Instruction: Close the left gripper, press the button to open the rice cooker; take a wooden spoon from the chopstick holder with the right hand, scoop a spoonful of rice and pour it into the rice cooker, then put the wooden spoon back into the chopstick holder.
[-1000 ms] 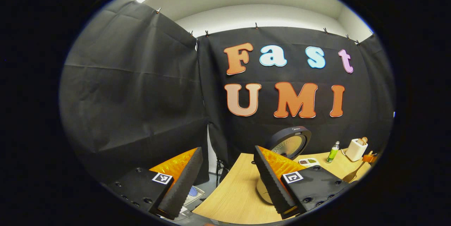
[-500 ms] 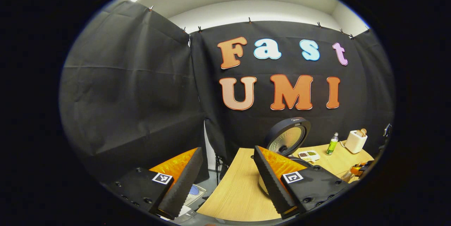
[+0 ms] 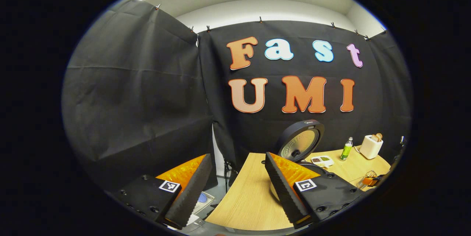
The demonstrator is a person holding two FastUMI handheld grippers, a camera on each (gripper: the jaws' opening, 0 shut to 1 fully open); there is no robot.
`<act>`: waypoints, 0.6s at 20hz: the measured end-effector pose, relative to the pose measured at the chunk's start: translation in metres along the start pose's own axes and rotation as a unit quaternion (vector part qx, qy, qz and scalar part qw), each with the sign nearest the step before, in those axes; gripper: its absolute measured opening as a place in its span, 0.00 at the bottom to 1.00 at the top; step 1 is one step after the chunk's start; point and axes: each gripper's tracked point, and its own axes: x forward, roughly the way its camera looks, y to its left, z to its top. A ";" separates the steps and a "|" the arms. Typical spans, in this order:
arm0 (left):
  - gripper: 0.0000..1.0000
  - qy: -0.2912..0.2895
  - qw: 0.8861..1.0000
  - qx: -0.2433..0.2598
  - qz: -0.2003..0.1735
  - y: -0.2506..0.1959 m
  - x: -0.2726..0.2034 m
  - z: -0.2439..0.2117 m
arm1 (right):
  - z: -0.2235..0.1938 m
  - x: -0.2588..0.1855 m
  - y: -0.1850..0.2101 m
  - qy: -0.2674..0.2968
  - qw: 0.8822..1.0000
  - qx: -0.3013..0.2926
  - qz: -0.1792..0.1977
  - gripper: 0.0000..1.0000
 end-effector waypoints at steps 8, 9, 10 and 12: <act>0.98 0.001 1.000 -0.002 0.002 -0.003 -0.004 -0.002 | -0.001 0.012 0.004 0.004 0.995 0.098 0.021 0.13; 0.94 0.002 1.000 -0.003 0.001 -0.005 -0.005 -0.001 | -0.002 0.014 0.001 0.008 0.993 0.113 0.018 0.13; 0.98 0.002 1.000 -0.003 0.000 -0.006 -0.007 -0.002 | -0.002 0.015 -0.002 0.012 0.991 0.130 0.016 0.13; 0.94 0.000 1.000 -0.003 0.001 -0.007 -0.008 0.000 | -0.001 0.014 -0.007 0.015 0.986 0.168 0.016 0.13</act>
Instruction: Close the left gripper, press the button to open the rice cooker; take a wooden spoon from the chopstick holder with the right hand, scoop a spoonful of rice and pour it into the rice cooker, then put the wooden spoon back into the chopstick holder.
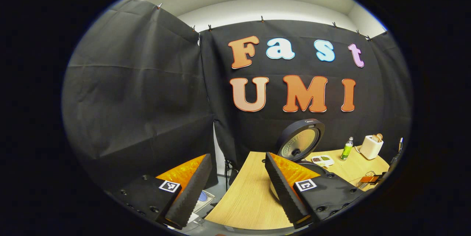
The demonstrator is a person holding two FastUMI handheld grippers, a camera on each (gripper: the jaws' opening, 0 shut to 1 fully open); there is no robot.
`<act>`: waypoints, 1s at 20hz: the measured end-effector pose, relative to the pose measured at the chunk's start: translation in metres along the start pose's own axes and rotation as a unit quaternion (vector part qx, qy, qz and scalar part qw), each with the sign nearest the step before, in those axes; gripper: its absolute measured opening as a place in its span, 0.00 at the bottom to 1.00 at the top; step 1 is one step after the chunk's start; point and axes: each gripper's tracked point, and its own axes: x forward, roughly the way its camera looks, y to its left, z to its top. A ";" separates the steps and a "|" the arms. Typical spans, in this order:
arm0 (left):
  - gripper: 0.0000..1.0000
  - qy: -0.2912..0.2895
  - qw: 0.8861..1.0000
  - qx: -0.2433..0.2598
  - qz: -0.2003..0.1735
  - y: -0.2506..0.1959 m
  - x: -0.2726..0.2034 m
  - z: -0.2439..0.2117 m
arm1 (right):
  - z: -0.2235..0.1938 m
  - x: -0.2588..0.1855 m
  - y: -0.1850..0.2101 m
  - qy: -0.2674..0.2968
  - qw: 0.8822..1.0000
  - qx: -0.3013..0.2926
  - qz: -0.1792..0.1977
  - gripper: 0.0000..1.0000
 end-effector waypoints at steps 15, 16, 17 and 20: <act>0.94 -0.005 1.000 -0.006 -0.011 -0.017 0.010 0.006 | 0.037 -0.013 -0.032 -0.020 0.986 0.166 -0.002 0.13; 0.98 -0.005 1.000 -0.006 -0.011 -0.018 0.010 0.007 | 0.038 -0.013 -0.033 -0.021 0.985 0.171 -0.002 0.12; 0.94 -0.005 1.000 -0.006 -0.012 -0.019 0.011 0.006 | 0.038 -0.013 -0.034 -0.021 0.984 0.178 0.000 0.13; 1.00 -0.003 1.000 -0.004 -0.015 -0.022 0.012 0.005 | 0.041 -0.015 -0.041 -0.027 0.978 0.208 0.000 0.13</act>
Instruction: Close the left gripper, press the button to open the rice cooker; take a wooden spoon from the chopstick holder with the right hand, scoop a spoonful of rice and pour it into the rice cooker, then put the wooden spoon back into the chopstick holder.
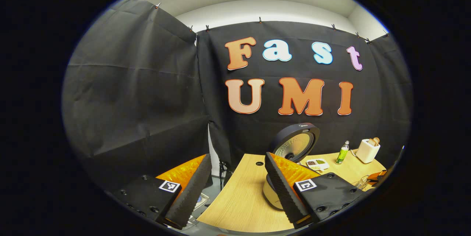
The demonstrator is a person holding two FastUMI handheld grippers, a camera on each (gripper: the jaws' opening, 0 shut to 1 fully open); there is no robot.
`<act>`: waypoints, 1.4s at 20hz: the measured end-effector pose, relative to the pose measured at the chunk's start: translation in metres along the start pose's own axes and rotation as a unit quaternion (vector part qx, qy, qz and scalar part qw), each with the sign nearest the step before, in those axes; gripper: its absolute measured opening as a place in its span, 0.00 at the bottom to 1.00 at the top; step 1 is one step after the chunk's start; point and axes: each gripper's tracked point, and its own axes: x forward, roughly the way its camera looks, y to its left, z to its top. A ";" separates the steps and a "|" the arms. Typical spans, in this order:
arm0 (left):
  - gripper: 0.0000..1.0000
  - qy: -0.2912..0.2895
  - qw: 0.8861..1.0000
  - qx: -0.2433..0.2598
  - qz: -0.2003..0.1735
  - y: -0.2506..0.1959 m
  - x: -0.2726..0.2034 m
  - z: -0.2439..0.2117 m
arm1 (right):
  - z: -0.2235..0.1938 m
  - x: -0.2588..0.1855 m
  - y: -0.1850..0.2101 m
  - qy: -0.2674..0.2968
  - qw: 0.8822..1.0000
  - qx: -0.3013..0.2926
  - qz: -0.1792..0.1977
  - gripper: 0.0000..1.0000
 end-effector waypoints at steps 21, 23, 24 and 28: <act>0.94 -0.005 1.000 -0.001 -0.022 -0.014 0.015 0.001 | 0.054 0.005 0.096 -0.036 0.989 0.120 0.073 0.13; 0.94 -0.005 1.000 -0.001 -0.026 -0.016 0.017 0.000 | 0.057 0.011 0.111 -0.034 0.989 0.118 0.080 0.12; 0.94 -0.004 1.000 0.000 -0.028 -0.018 0.019 -0.001 | 0.057 0.015 0.120 -0.033 0.989 0.117 0.084 0.12; 0.94 -0.001 0.999 -0.003 -0.039 -0.023 0.023 -0.005 | 0.050 0.033 0.160 -0.022 0.988 0.111 0.103 0.13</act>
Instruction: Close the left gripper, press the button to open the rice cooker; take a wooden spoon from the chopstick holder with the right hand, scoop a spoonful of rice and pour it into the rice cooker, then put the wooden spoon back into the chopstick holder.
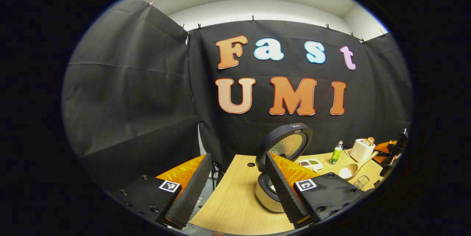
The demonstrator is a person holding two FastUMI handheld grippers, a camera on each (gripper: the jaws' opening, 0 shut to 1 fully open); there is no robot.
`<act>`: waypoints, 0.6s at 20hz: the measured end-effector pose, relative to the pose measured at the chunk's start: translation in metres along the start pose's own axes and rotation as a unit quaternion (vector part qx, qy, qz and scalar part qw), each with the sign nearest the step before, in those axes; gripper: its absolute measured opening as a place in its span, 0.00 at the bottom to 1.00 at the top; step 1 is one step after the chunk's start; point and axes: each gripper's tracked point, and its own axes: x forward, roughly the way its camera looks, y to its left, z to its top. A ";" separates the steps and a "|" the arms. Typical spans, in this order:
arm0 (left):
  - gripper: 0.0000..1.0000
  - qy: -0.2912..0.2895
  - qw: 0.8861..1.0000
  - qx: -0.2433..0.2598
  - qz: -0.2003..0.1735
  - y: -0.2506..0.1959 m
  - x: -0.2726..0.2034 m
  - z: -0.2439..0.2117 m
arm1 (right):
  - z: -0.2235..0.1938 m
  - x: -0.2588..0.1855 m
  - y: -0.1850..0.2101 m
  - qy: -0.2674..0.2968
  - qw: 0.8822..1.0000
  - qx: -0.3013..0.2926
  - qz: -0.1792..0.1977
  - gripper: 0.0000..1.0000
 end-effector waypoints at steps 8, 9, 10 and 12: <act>0.96 0.012 1.000 -0.004 0.004 0.007 0.004 -0.009 | -0.060 0.060 0.064 0.046 0.997 -0.055 0.039 0.12; 0.94 0.012 1.000 -0.004 0.008 0.010 0.004 -0.008 | -0.070 0.065 0.066 0.052 0.996 -0.068 0.038 0.12; 0.94 0.010 1.000 -0.004 0.013 0.014 0.003 -0.006 | -0.077 0.070 0.069 0.058 0.994 -0.081 0.038 0.12; 0.94 0.008 1.000 -0.006 0.023 0.022 -0.001 -0.006 | -0.091 0.081 0.072 0.066 0.992 -0.104 0.038 0.12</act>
